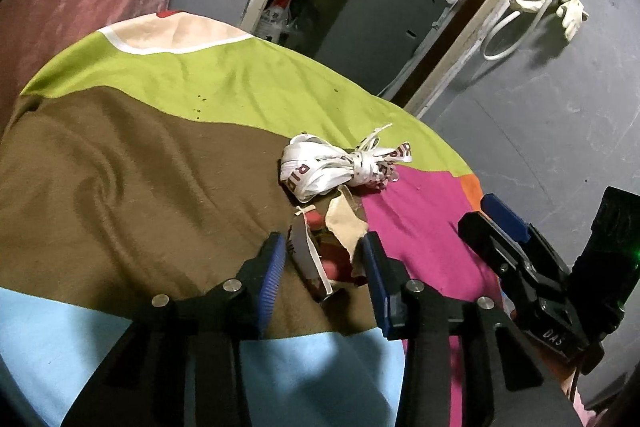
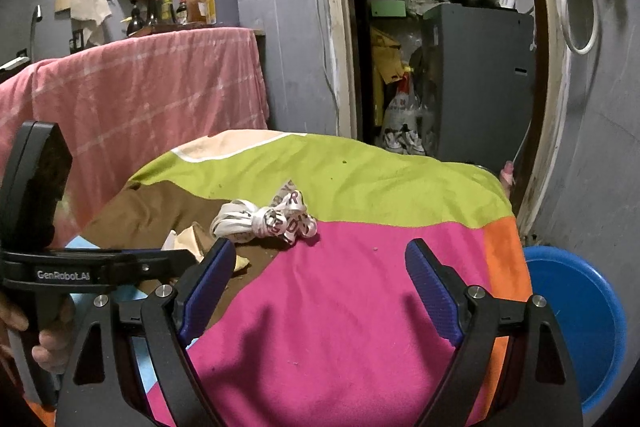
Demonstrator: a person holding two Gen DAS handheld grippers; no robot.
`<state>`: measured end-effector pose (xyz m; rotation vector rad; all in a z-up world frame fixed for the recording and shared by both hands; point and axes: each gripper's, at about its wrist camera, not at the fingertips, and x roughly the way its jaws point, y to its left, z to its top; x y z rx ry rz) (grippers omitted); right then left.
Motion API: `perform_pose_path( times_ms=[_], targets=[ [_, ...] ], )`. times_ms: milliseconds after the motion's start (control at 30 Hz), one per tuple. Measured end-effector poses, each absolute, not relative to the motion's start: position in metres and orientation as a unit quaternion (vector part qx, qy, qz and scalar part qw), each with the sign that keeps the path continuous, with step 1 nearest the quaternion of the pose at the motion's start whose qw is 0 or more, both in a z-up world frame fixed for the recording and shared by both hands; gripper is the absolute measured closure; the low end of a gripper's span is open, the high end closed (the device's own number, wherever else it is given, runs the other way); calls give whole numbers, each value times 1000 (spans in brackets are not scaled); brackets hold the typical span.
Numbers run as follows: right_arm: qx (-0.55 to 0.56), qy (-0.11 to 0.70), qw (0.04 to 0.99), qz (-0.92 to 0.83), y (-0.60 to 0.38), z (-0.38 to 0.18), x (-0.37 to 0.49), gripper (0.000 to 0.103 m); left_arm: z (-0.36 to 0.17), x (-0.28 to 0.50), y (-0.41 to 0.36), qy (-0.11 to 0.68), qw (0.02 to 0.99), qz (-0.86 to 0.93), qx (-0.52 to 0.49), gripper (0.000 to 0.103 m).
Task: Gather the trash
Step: 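Grasp the white paper strip with the left tool while the right tool grasps the yellow chip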
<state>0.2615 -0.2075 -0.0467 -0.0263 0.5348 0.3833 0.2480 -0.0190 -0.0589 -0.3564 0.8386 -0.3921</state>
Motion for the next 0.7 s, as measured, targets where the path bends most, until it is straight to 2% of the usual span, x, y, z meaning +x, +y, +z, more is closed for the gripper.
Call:
perform_pose_path(
  times_ms=[167, 233, 267, 567, 700],
  targets=[
    [-12, 269, 943, 193, -206, -49, 264, 17, -60, 248, -20, 403, 881, -181, -169, 82],
    [-12, 273, 942, 196, -205, -51, 265, 17, -61, 248, -21, 406, 882, -172, -166, 97],
    [-12, 275, 941, 198, -204, -52, 266, 17, -62, 248, -19, 409, 882, -165, -165, 100],
    [-22, 291, 932, 217, -193, -56, 270, 17, -61, 241, -2, 406, 878, -157, -196, 101],
    [-33, 297, 928, 222, -187, -57, 271, 20, -58, 237, 5, 405, 880, -152, -196, 101]
  ],
)
